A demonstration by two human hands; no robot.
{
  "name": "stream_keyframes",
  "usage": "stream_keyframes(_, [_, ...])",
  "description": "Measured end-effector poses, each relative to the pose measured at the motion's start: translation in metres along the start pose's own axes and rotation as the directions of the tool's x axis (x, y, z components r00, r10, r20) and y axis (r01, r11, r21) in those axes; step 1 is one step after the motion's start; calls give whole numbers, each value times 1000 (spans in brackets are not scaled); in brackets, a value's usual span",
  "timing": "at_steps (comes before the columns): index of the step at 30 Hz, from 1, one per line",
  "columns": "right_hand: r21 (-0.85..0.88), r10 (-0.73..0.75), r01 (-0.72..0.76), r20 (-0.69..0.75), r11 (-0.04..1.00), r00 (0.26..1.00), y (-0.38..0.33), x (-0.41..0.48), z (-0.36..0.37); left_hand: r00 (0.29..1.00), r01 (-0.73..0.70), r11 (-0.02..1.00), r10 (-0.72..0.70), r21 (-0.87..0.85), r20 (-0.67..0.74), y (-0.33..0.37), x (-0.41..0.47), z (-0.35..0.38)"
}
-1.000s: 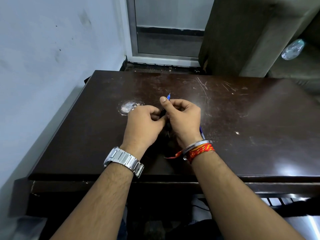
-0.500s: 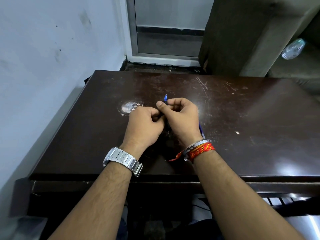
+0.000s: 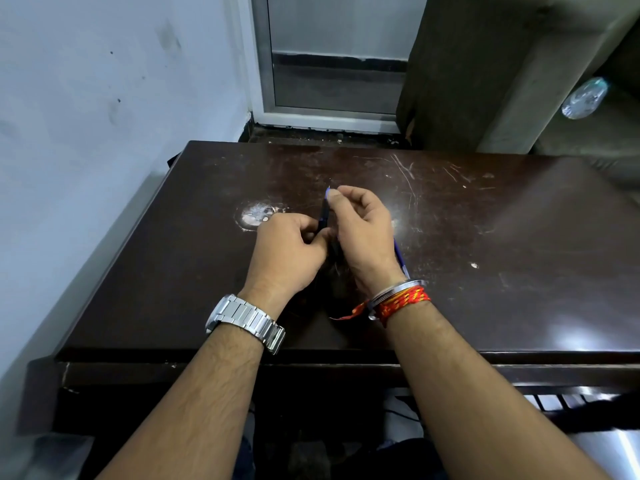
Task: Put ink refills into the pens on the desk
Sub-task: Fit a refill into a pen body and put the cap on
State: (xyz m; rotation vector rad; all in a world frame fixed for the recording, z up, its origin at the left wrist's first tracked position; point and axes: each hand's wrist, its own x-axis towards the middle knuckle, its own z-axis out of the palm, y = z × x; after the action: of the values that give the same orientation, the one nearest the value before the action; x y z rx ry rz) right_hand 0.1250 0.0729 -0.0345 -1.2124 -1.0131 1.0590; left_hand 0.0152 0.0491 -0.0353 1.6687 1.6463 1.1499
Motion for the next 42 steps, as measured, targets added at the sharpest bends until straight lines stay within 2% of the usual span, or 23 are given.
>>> stream_keyframes(4, [-99, -38, 40, 16, 994, 999, 4, -2, 0, 1000, -8, 999, 8, 36, 1, 0, 1, 0])
stream_keyframes(7, [1, 22, -22, 23, 1000, 999, 3, 1, 2, 1000, 1, 1000, -1, 13, -2, 0, 0, -1])
stream_keyframes(12, [-104, -45, 46, 9, 994, 999, 5, -1, 2, 1000, -16, 999, 17, 52, -6, 0, 2, 0])
stream_keyframes(16, [-11, -7, 7, 12, 1000, 1000, 4, 2, 3, 1000, -9, 1000, 9, 23, 0, 3, 0, 0])
stream_keyframes(22, [-93, -44, 45, 20, 995, 999, 5, -1, 0, 1000, -12, 999, 12, 51, 10, 1, 1, 0])
stream_keyframes(27, [49, -16, 15, 24, 999, 1000, 2, 1, 2, 1000, -9, 1000, 9, 21, 18, 4, -1, 0])
stream_keyframes(31, [-98, -8, 10, 21, 995, 1000, 4, -2, 0, 1000, -14, 999, 14, 41, 11, 3, 0, 0])
stream_keyframes(33, [-113, -26, 28, 14, 993, 1000, 4, -3, 0, 1000, -17, 999, 17, 41, 9, 3, 0, 0])
stream_keyframes(42, [164, 46, -53, 43, 985, 998, -7, -5, 2, 999, -27, 999, 26, 34, 26, 5, -1, 1])
